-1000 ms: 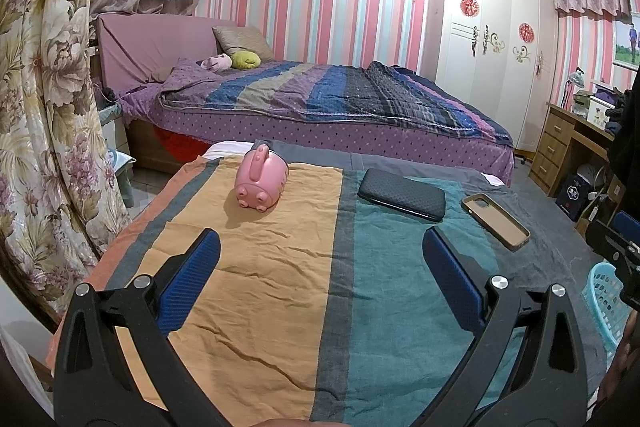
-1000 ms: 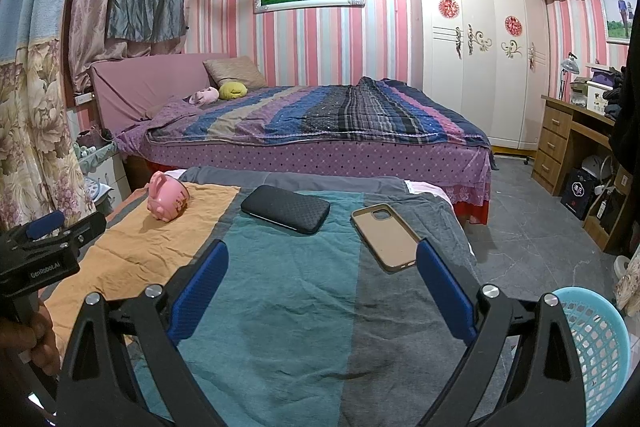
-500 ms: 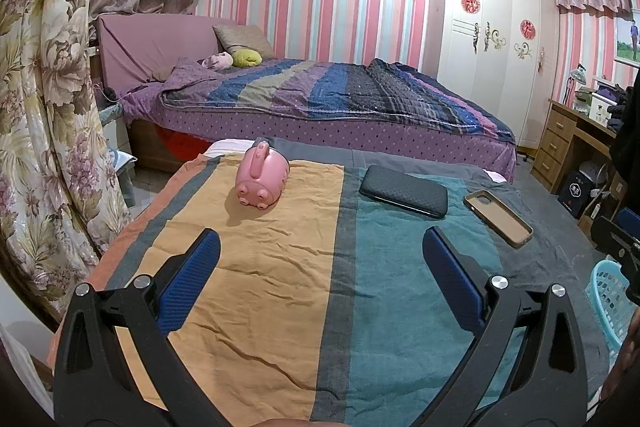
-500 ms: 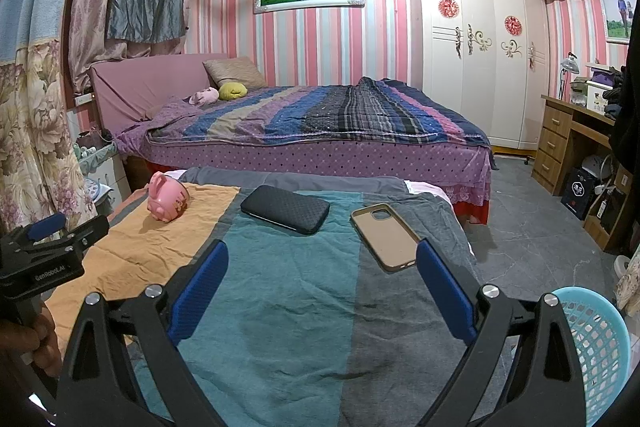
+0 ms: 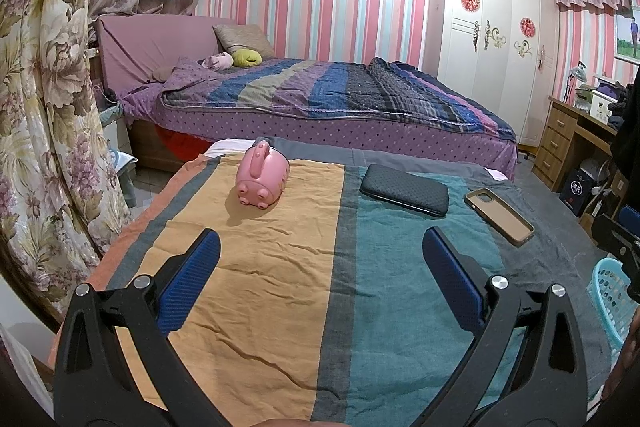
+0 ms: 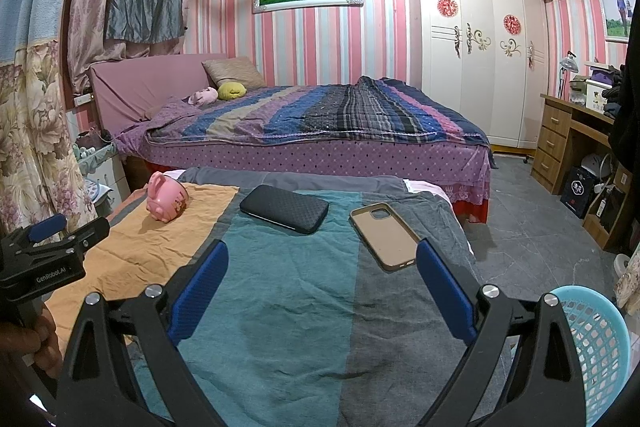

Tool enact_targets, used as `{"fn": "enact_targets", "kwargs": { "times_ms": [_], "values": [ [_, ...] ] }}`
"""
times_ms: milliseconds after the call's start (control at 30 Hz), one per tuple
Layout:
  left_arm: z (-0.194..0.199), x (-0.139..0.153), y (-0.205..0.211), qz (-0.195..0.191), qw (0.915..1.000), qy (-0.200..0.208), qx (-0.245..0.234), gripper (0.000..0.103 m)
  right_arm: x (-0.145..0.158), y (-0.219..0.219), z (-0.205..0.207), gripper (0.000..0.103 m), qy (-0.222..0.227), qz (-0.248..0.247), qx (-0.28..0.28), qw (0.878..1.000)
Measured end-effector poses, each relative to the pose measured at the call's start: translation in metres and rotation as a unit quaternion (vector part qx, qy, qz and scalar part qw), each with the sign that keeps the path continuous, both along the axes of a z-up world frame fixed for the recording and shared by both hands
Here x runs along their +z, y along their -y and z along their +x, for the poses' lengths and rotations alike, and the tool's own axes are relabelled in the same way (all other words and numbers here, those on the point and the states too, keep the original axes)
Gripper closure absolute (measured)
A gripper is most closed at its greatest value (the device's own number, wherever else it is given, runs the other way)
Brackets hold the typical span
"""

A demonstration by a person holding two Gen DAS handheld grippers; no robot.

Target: Collect trash

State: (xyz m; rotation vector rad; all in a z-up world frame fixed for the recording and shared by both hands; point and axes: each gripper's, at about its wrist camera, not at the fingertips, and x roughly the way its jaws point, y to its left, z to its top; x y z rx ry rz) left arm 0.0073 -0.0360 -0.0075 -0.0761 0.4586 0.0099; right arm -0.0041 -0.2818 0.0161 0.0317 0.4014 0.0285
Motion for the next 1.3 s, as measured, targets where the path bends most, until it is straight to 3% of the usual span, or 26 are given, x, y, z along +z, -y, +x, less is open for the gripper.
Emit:
{"fn": "enact_targets", "kwargs": {
  "times_ms": [1300],
  "values": [
    [-0.0004,-0.0003,0.0017,0.006,1.0000,-0.001,-0.001,0.005,-0.0011,-0.0024,0.0001,0.010,-0.001,0.003,-0.005,1.000]
  ]
}}
